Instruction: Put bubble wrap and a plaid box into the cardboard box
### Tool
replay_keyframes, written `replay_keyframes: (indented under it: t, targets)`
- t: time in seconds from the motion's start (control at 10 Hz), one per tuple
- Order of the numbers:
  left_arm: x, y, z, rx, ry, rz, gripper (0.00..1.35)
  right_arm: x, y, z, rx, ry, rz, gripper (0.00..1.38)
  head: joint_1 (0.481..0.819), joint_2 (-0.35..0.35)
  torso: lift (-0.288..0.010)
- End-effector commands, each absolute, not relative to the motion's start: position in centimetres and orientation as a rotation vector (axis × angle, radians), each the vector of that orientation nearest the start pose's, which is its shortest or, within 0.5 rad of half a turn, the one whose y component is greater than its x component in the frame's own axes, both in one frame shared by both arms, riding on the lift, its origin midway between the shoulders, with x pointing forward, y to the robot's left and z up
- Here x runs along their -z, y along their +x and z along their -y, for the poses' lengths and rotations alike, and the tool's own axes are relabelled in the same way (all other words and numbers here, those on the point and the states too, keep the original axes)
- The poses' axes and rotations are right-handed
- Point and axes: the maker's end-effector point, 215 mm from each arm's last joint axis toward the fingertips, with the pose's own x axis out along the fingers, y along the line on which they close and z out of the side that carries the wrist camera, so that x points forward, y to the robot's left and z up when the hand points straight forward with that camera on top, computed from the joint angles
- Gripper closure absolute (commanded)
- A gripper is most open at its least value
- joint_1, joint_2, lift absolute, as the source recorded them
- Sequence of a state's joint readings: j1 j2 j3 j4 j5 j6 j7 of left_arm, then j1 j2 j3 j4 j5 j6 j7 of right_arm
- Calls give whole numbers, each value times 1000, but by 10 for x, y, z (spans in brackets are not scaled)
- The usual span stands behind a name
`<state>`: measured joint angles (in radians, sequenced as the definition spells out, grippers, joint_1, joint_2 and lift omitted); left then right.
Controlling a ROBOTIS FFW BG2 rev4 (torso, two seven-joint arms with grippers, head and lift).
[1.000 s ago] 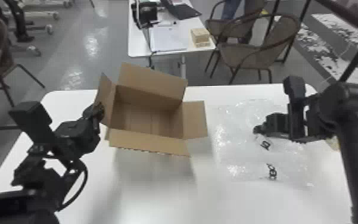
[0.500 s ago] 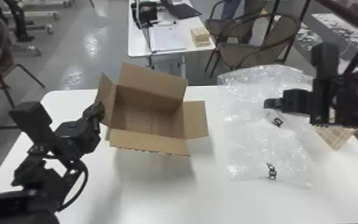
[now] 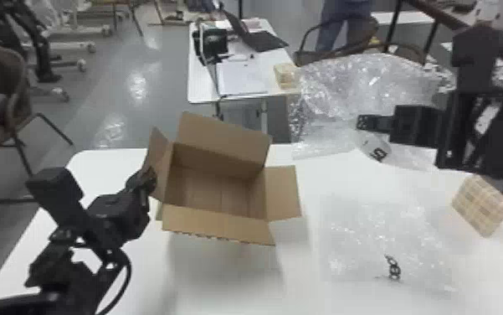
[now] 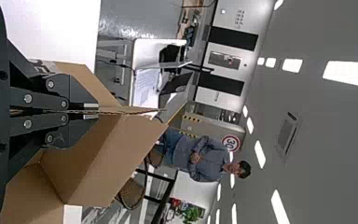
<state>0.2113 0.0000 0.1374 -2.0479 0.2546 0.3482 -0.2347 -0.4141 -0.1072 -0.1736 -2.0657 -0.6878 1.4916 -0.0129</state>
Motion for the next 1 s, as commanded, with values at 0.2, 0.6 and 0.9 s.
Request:
replay_keyframes:
  t: [0.2, 0.6, 0.9]
  targets:
    - [284, 529, -232, 176, -228, -38, 1217, 219, 563, 50, -695, 407, -551, 1016, 604, 140, -104]
    - [284, 530, -231, 176, -228, -36, 1217, 267, 557, -5, -816, 603, -630, 1016, 618, 207, -104]
    - [284, 530, -229, 180, -229, -37, 1217, 295, 553, -32, -872, 674, -688, 1016, 646, 250, -104]
